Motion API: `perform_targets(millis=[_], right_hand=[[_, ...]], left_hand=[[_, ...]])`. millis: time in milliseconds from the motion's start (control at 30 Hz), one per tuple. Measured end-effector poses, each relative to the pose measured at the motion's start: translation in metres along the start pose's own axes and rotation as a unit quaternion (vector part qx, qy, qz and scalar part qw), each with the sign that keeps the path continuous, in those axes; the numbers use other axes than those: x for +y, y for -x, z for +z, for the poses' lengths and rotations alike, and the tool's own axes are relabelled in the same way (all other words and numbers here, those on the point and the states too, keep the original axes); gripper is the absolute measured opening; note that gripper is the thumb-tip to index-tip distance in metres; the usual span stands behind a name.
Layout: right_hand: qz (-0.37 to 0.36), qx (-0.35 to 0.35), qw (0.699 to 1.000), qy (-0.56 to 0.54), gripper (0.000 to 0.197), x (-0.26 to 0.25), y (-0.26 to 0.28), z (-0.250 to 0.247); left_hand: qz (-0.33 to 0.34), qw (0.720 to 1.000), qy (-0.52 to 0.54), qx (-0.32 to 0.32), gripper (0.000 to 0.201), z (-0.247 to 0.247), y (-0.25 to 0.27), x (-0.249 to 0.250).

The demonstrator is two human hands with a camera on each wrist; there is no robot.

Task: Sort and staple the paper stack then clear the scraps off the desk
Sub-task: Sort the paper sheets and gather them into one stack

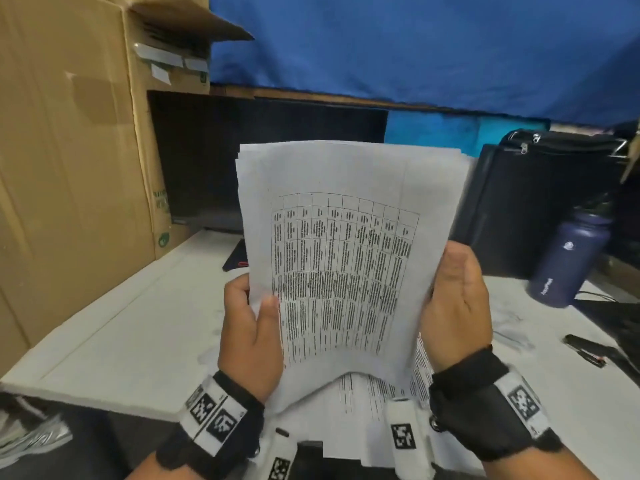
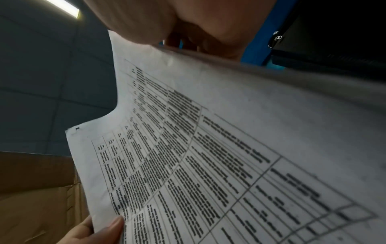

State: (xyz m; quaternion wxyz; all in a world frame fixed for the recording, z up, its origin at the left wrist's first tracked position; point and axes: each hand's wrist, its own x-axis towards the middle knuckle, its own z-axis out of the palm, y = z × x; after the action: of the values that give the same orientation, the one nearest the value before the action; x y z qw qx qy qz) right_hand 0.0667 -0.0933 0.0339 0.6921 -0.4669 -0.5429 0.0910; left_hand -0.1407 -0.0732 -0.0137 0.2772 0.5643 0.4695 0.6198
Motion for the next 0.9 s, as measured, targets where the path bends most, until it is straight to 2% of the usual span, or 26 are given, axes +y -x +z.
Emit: perform_targets(millis=[100, 133, 200, 233, 300, 467, 700, 900], right_hand=[[0.012, -0.014, 1.000, -0.014, 0.060, 0.013, 0.013, -0.001], [0.029, -0.029, 0.999, -0.022, 0.061, 0.017, 0.017, -0.003], [0.066, -0.068, 0.995, -0.016, 0.034, 0.025, 0.020, -0.003], [0.084, -0.084, 0.993, -0.006, 0.029, 0.027, 0.021, -0.002], [0.106, -0.096, 0.990, 0.012, 0.038, 0.032, 0.020, -0.001], [0.131, -0.070, 0.989, -0.007, 0.026, 0.029, 0.014, -0.001], [0.196, -0.078, 0.977, -0.030, 0.026, 0.039, 0.038, 0.004], [0.206, -0.068, 0.974, -0.057, 0.027, 0.042, 0.032, 0.001]], left_hand=[[-0.037, 0.999, -0.005, -0.013, 0.019, -0.001, 0.003, -0.013], [-0.056, 0.998, -0.002, -0.023, 0.020, -0.001, 0.005, -0.016], [-0.095, 0.994, 0.020, -0.048, 0.024, 0.000, 0.006, -0.020], [-0.115, 0.991, 0.038, -0.060, 0.026, 0.001, 0.007, -0.020], [-0.140, 0.986, 0.058, -0.067, 0.027, 0.002, 0.008, -0.016], [-0.081, 0.995, 0.030, -0.049, 0.027, 0.001, 0.002, -0.011], [-0.180, 0.976, 0.001, -0.121, 0.038, 0.001, 0.011, -0.040], [-0.182, 0.979, 0.017, -0.095, 0.037, 0.001, 0.011, -0.040]])
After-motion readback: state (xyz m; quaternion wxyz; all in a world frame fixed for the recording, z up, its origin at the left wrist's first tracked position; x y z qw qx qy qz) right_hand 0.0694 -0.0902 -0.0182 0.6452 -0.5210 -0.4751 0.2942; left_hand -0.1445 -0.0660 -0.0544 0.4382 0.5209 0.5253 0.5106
